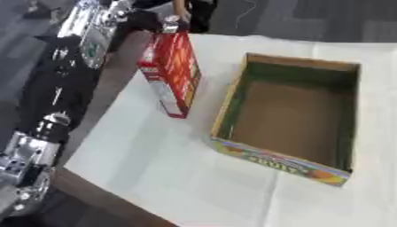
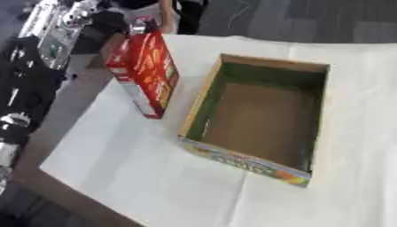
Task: Pick up objects on the table and place them in the box.
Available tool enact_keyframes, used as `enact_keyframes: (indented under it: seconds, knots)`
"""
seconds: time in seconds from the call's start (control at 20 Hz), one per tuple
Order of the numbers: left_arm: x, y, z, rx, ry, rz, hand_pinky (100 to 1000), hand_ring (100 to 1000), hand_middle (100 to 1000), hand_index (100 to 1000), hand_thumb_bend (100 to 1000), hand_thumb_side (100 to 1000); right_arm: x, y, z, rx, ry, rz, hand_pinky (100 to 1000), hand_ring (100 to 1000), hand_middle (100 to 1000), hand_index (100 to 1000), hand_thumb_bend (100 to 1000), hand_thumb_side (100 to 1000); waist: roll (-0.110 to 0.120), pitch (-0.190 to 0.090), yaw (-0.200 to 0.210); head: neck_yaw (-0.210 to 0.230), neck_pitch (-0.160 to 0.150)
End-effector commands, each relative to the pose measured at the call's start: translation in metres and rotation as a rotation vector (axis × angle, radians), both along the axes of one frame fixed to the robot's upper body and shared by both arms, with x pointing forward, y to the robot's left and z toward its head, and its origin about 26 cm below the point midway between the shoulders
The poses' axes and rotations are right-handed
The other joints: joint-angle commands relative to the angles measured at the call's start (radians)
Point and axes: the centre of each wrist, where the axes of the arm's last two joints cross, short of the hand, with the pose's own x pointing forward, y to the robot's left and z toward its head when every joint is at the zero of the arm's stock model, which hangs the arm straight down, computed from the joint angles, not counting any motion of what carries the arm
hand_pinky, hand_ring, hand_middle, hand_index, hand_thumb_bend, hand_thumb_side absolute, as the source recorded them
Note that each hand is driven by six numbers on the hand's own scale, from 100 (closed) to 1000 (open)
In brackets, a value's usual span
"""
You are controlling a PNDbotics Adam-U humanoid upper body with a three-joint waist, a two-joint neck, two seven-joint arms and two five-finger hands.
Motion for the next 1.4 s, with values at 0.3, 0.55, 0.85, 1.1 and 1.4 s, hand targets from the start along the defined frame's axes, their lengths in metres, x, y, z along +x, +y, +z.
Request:
enact_keyframes:
  seconds: [0.3,0.55,0.85,1.1,1.4]
  knots:
    - [-0.008,0.005,0.024,0.120,-0.050,0.167,332,526,597,698,773,874,-0.010,-0.011,0.007,-0.025,0.019,-0.010,390,502,609,749,100,1000,-0.004,-0.013,0.001,-0.007,0.008]
    - [-0.006,-0.014,0.025,0.081,-0.114,0.231,275,493,562,651,713,860,-0.015,-0.008,0.006,-0.021,0.026,-0.021,390,501,609,748,100,1000,-0.009,-0.015,0.009,-0.002,0.021]
    - [0.000,-0.035,0.005,-0.046,-0.062,0.229,293,511,578,659,643,923,-0.031,0.001,0.003,-0.038,0.045,-0.067,389,498,608,748,100,1000,-0.008,-0.016,0.025,0.008,0.051]
    - [0.016,-0.041,-0.017,-0.149,0.050,0.230,289,571,665,714,592,974,-0.050,0.003,0.005,-0.082,0.069,-0.105,388,493,608,748,100,1000,0.009,-0.020,0.057,0.005,0.077]
    - [0.023,-0.043,-0.029,-0.195,0.132,0.230,240,553,647,760,538,997,-0.062,0.007,0.004,-0.099,0.097,-0.136,389,494,608,747,100,1000,0.021,-0.026,0.072,0.002,0.079]
